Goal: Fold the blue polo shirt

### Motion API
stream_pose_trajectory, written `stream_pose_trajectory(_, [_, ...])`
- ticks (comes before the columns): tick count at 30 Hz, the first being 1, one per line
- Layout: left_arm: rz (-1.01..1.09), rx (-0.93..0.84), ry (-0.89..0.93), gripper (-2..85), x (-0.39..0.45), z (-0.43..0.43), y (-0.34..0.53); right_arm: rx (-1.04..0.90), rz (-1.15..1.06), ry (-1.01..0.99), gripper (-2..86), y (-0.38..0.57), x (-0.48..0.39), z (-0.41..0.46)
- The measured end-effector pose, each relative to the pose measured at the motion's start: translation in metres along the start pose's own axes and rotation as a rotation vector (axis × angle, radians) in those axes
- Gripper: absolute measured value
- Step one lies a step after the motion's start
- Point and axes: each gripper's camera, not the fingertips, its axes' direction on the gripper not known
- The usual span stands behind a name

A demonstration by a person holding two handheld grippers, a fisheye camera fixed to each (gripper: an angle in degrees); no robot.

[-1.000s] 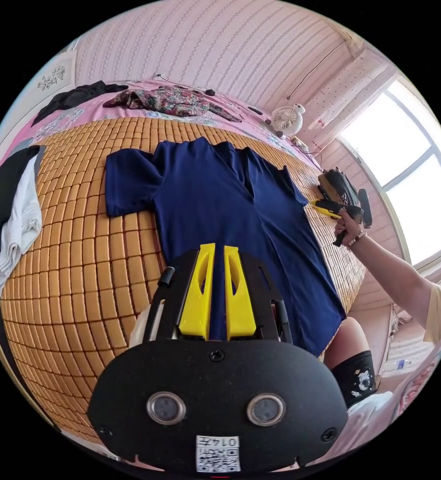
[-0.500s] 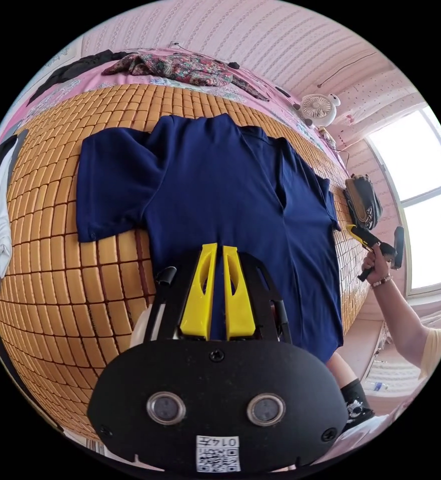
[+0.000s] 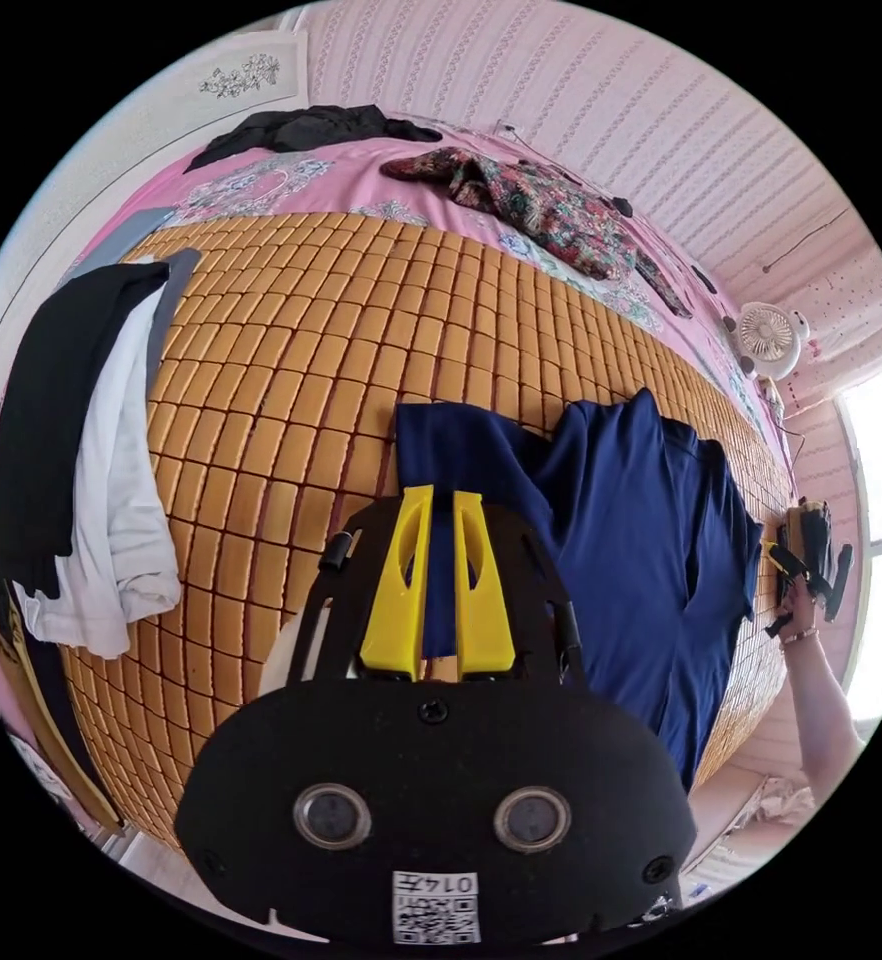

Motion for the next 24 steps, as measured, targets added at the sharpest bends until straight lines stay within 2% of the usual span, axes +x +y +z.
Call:
stream_pose_trajectory(3, [-0.013,0.030,0.026,1.5,-0.007,0.000,0.002,-0.016,0.033,-0.014,-0.4,-0.005,-0.002,0.002])
stream_pose_trajectory(5, [-0.037,0.040,0.048,0.8,-0.012,0.000,0.002,0.060,-0.050,-0.069,0.9,-0.003,-0.015,-0.007])
stream_pose_trajectory(7, [-0.039,0.048,0.056,0.2,-0.013,0.001,0.001,-0.002,-0.111,-0.099,3.1,-0.007,-0.029,0.002])
stream_pose_trajectory(9, [-0.047,0.049,0.039,-0.6,-0.015,0.000,-0.001,-0.114,-0.115,-0.027,1.8,-0.011,-0.041,0.020])
stream_pose_trajectory(14, [-0.113,0.094,0.049,-1.0,-0.026,-0.003,0.004,-0.070,-0.074,0.068,-0.4,-0.013,-0.055,0.024])
stream_pose_trajectory(19, [-0.179,0.129,0.060,-1.0,-0.038,-0.005,0.009,-0.063,-0.007,0.067,-0.1,-0.013,-0.062,0.029])
stream_pose_trajectory(24, [-0.324,0.183,0.200,-0.6,-0.061,-0.002,0.024,-0.087,-0.003,0.051,2.5,-0.016,-0.073,0.031])
